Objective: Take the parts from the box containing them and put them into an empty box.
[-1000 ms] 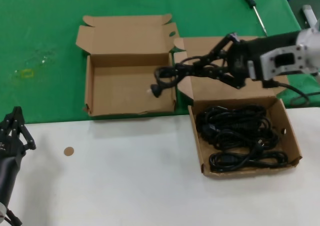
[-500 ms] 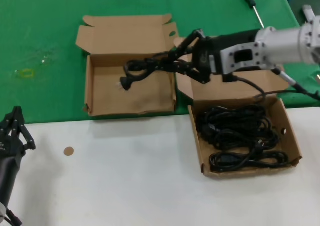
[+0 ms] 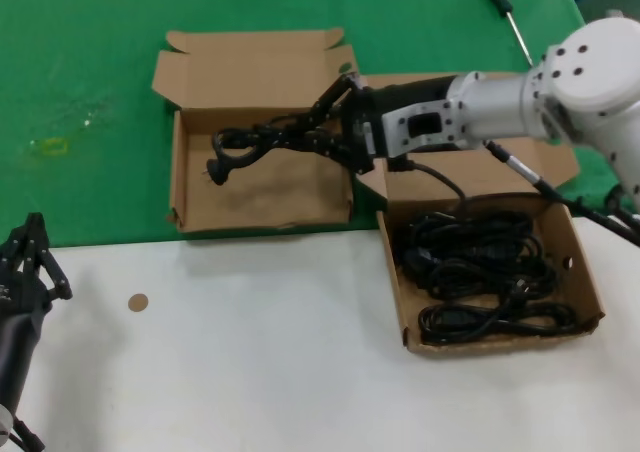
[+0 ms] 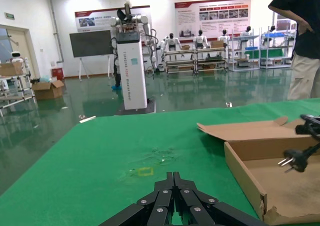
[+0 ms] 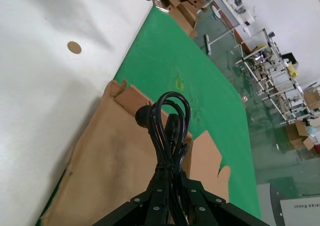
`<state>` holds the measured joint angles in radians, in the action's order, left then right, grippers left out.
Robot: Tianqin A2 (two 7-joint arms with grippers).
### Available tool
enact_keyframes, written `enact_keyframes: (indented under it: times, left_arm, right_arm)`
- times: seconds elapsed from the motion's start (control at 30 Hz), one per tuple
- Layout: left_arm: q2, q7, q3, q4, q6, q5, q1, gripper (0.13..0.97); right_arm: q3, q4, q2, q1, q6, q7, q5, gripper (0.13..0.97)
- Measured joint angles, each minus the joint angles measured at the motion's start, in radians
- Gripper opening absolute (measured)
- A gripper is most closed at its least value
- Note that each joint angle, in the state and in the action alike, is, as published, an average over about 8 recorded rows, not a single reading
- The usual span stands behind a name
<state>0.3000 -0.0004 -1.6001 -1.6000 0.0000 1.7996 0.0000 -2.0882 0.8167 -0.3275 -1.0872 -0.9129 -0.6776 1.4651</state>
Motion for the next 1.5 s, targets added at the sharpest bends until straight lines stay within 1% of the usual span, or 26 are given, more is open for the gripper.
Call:
enact_keyframes:
  times: [0.43, 0.77, 0.93, 1.07, 1.23, 1.4, 1.5]
  left_arm:
    - [0.0, 0.0, 0.0, 0.0, 0.0, 0.0, 0.0, 0.152]
    - [0.0, 0.0, 0.0, 0.0, 0.0, 0.0, 0.0, 0.152]
    - [0.0, 0.0, 0.0, 0.0, 0.0, 0.0, 0.0, 0.152]
    - [0.0, 0.0, 0.0, 0.0, 0.0, 0.0, 0.0, 0.152]
    - [0.0, 0.0, 0.0, 0.0, 0.0, 0.0, 0.0, 0.152]
    - [0.0, 0.0, 0.0, 0.0, 0.0, 0.0, 0.0, 0.152]
    - [0.0, 0.0, 0.0, 0.0, 0.0, 0.0, 0.0, 0.152]
  right_arm:
    - [0.036, -0.3, 0.138, -0.078, 0.052, -0.227, 0.042, 0.179]
    - [0.109, -0.574, 0.228, -0.155, 0.095, -0.449, 0.096, 0.18]
    - [0.142, -0.671, 0.254, -0.187, 0.112, -0.53, 0.115, 0.18]
    - [0.158, -0.712, 0.262, -0.201, 0.117, -0.563, 0.119, 0.213]
    - [0.167, -0.732, 0.259, -0.21, 0.114, -0.576, 0.117, 0.245]
    - [0.171, -0.724, 0.249, -0.211, 0.103, -0.569, 0.11, 0.329]
    - [0.169, -0.695, 0.236, -0.204, 0.092, -0.551, 0.105, 0.379]
